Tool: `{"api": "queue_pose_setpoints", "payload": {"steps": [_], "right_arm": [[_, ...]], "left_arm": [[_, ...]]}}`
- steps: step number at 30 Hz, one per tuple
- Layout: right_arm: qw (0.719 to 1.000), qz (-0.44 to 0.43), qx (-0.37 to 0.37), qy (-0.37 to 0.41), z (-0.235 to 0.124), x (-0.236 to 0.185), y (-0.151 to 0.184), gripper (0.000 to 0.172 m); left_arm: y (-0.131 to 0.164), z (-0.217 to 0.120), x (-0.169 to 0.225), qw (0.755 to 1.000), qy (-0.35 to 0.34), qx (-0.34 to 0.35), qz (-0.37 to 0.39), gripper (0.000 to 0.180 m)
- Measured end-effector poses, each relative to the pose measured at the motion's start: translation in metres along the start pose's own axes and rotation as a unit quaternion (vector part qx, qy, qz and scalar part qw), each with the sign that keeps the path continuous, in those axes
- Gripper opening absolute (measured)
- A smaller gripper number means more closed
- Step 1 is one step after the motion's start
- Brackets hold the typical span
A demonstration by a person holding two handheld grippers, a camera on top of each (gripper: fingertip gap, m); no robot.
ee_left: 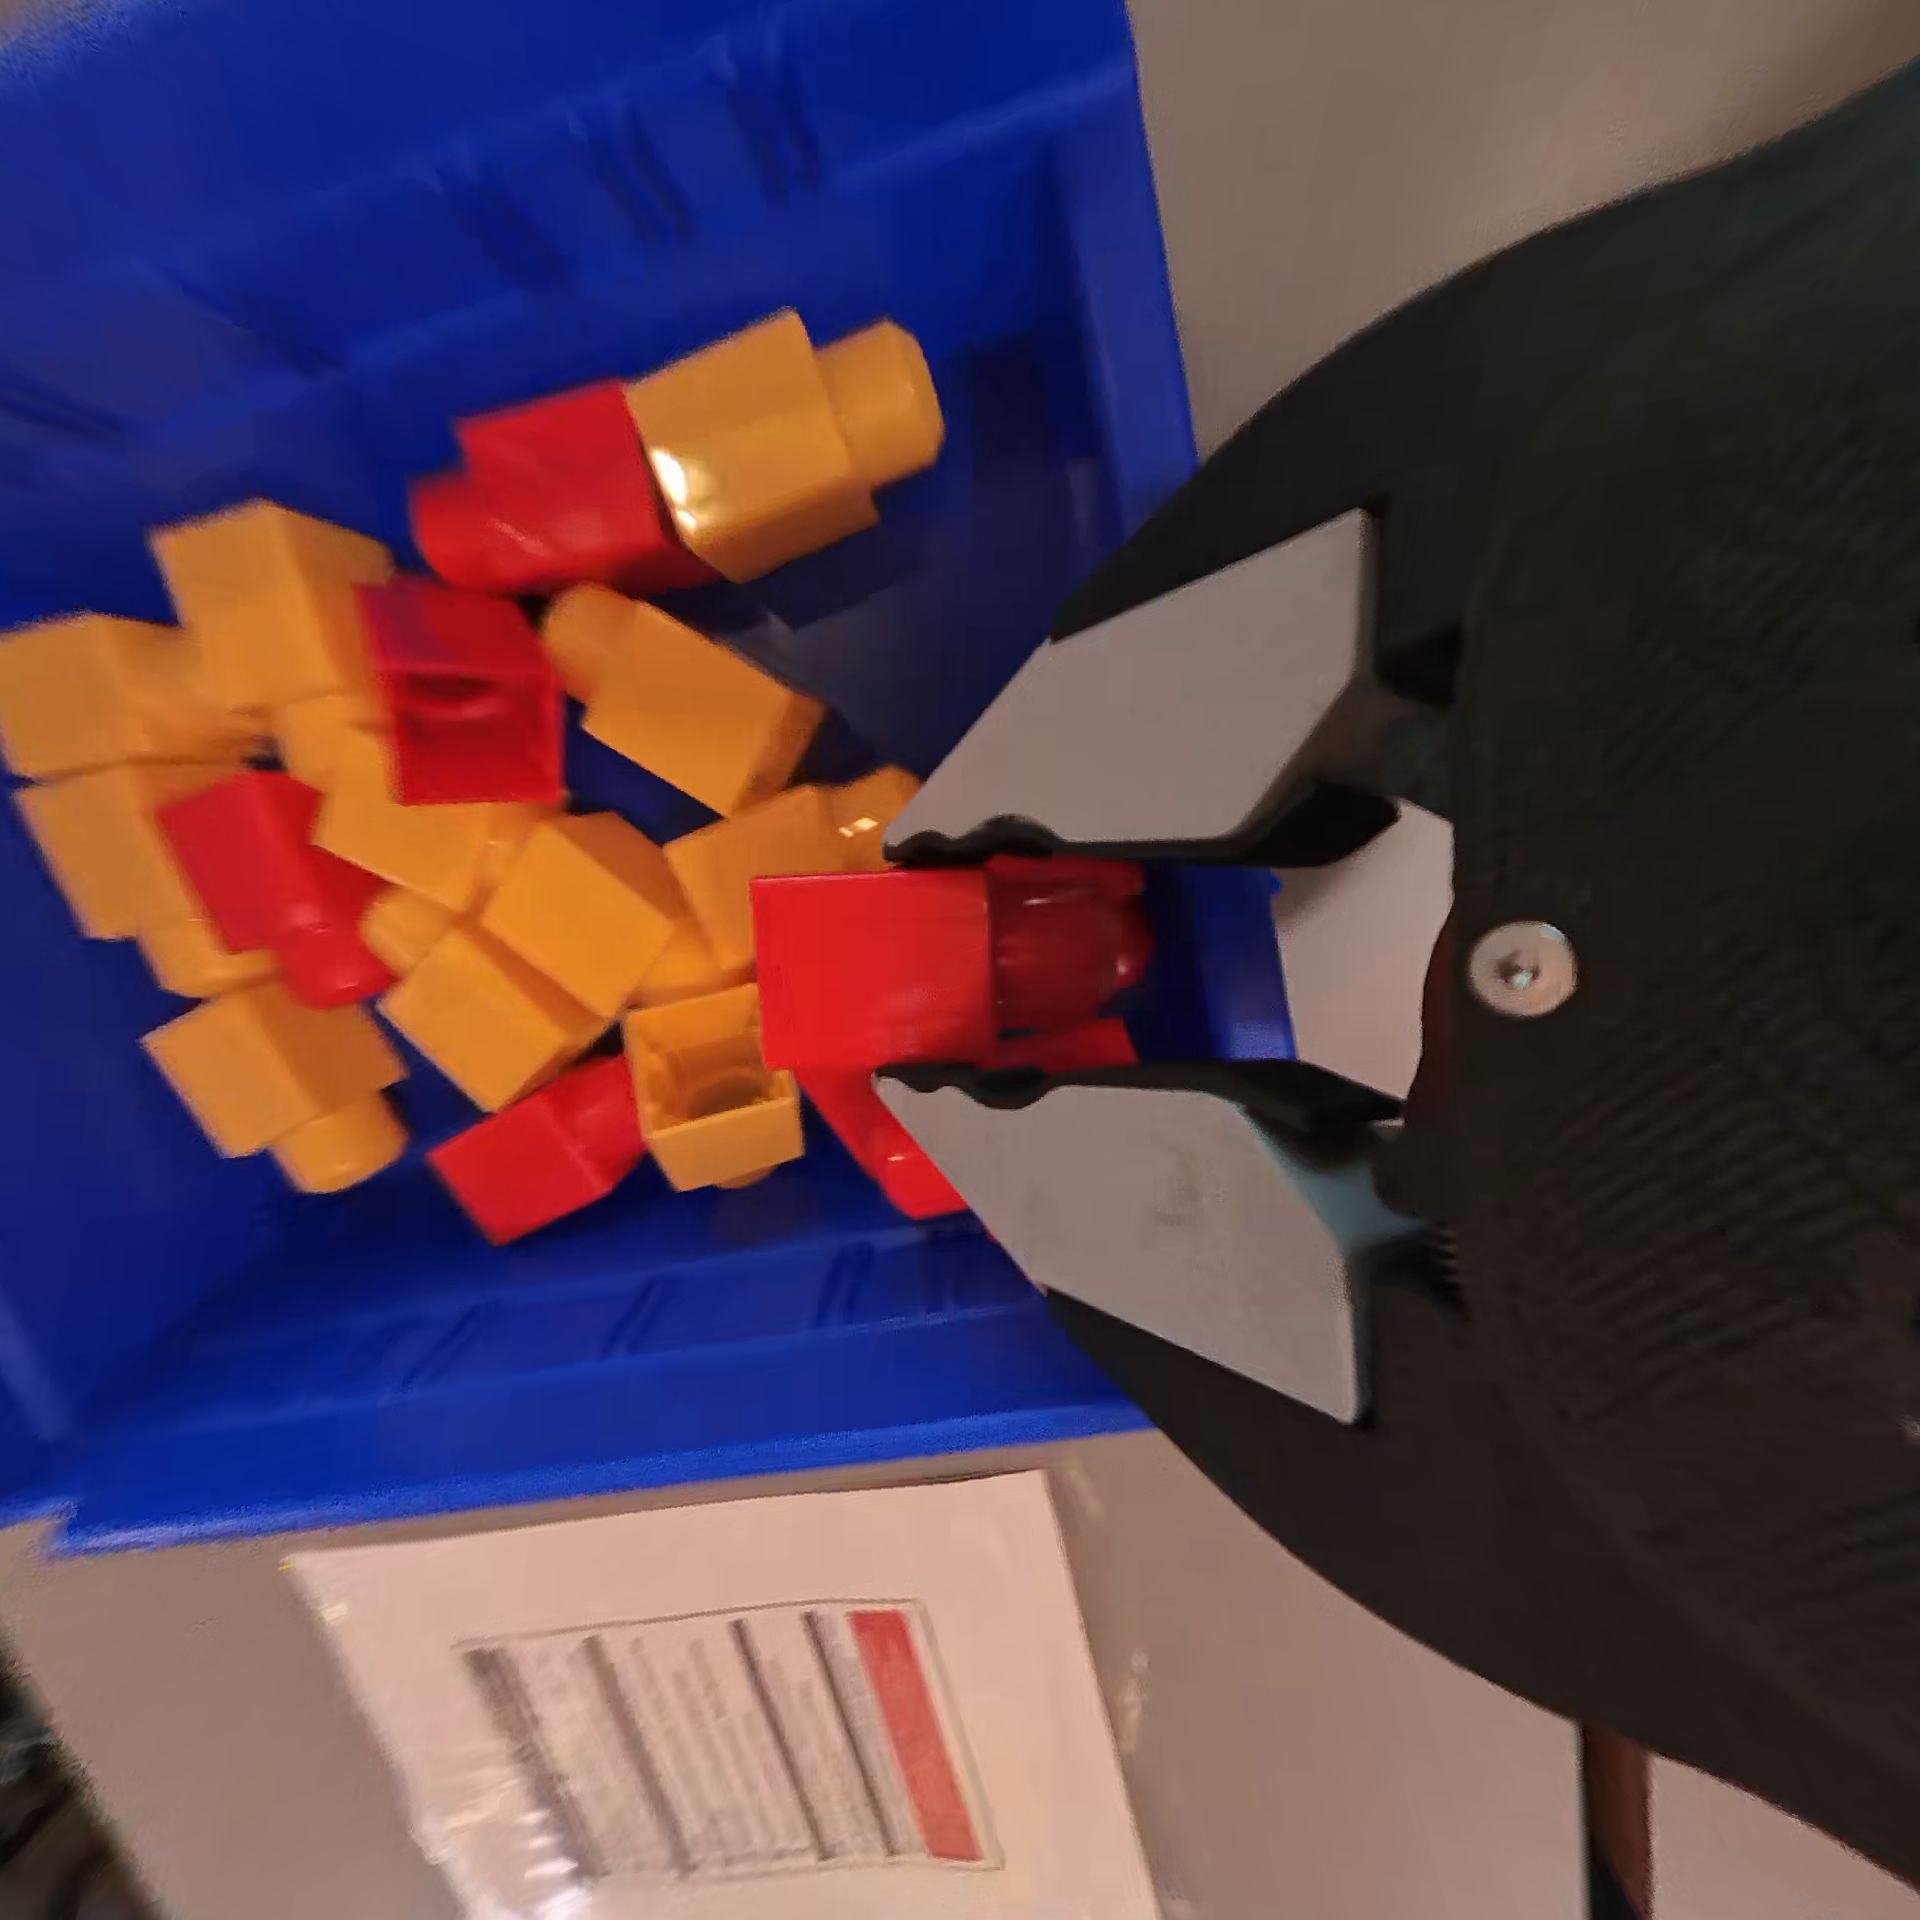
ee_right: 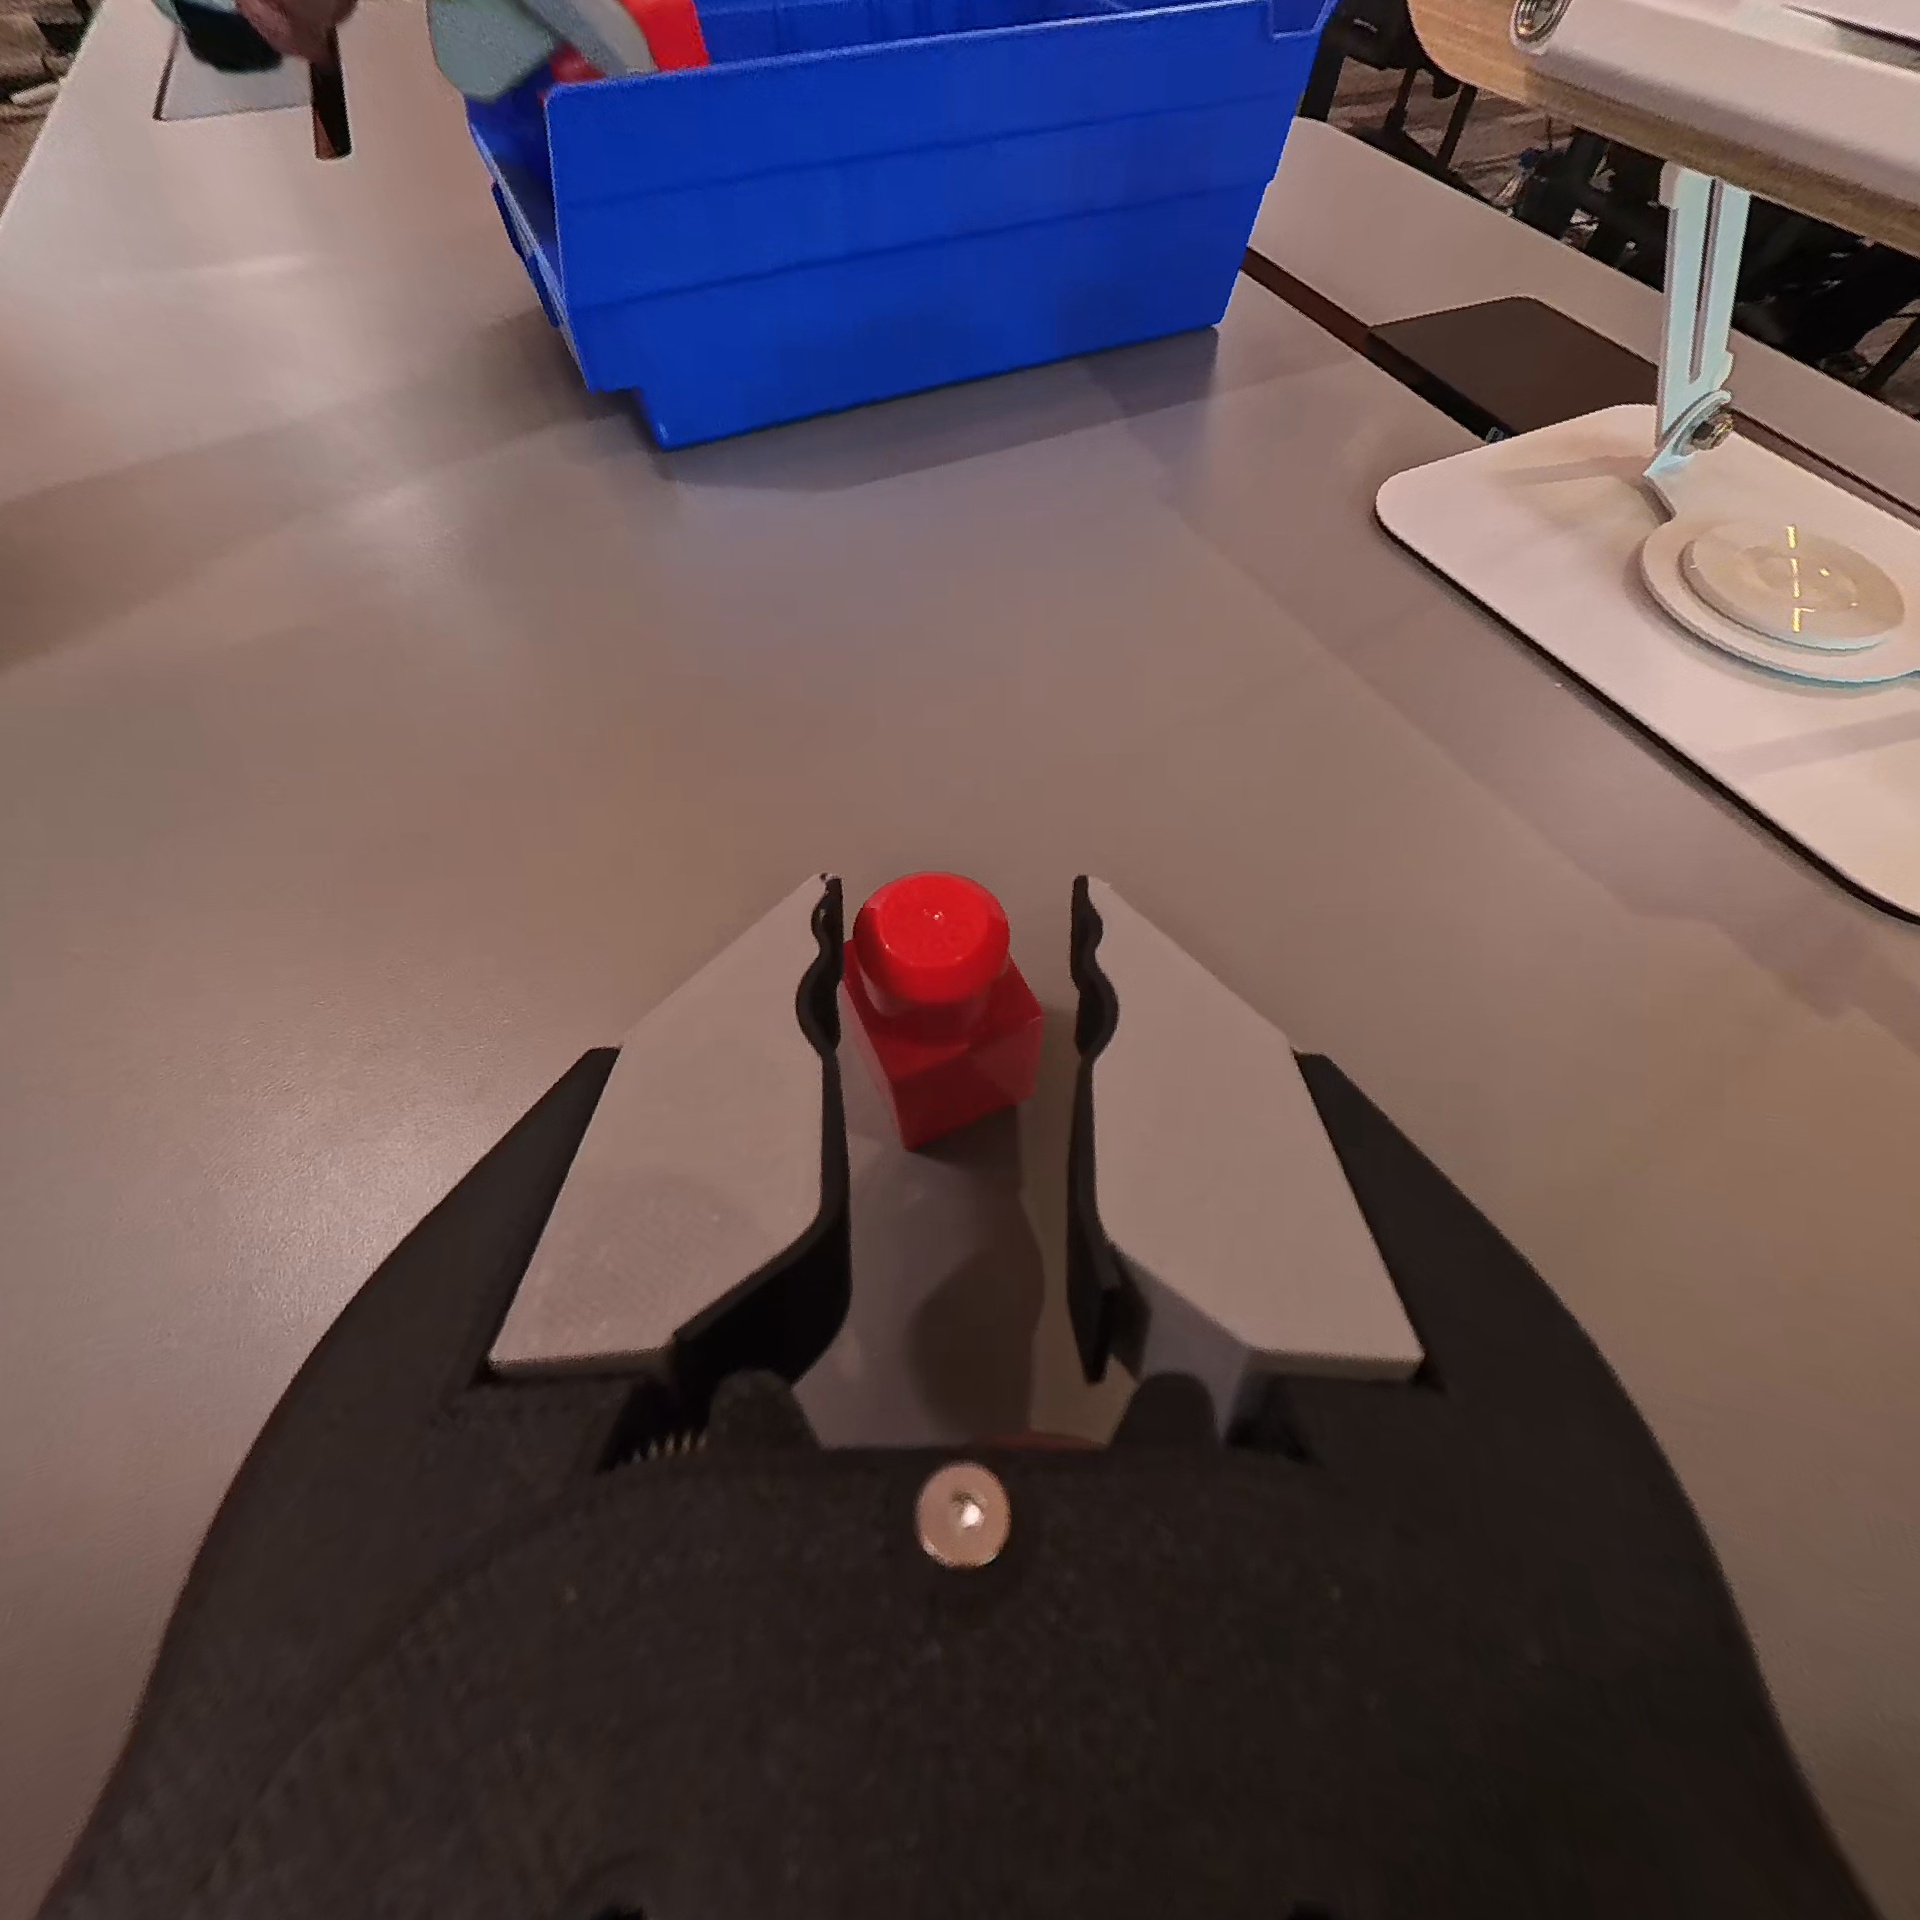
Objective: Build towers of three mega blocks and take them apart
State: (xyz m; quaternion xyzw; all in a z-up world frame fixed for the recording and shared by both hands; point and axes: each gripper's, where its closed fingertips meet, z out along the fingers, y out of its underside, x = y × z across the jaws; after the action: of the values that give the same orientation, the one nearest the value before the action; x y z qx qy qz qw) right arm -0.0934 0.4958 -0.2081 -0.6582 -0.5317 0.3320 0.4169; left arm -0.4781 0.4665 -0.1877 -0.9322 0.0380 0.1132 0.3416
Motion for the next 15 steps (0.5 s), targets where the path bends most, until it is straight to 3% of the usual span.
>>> {"api": "queue_pose_setpoints", "payload": {"steps": [2, 5, 9, 12, 15], "right_arm": [[1.000, -0.005, 0.009, -0.001, -0.002, 0.000, -0.003, 0.041], [0.999, -0.004, 0.038, -0.012, -0.009, -0.002, -0.014, 0.042], [0.993, -0.012, 0.105, -0.046, -0.024, -0.017, -0.039, 0.042], [0.986, -0.018, 0.144, -0.078, -0.035, -0.036, -0.059, 0.039], [0.983, -0.005, 0.155, -0.096, -0.038, -0.048, -0.070, 0.036]], "left_arm": [[-0.027, -0.019, 0.015, 0.998, 0.014, 0.055, 0.032, 0.036], [-0.050, -0.043, 0.074, 0.983, 0.059, 0.081, 0.151, 0.036], [-0.069, -0.070, 0.169, 0.936, 0.112, 0.132, 0.308, 0.036], [-0.076, -0.087, 0.234, 0.901, 0.164, 0.164, 0.366, 0.036], [-0.083, -0.092, 0.275, 0.879, 0.158, 0.188, 0.409, 0.036]]}}
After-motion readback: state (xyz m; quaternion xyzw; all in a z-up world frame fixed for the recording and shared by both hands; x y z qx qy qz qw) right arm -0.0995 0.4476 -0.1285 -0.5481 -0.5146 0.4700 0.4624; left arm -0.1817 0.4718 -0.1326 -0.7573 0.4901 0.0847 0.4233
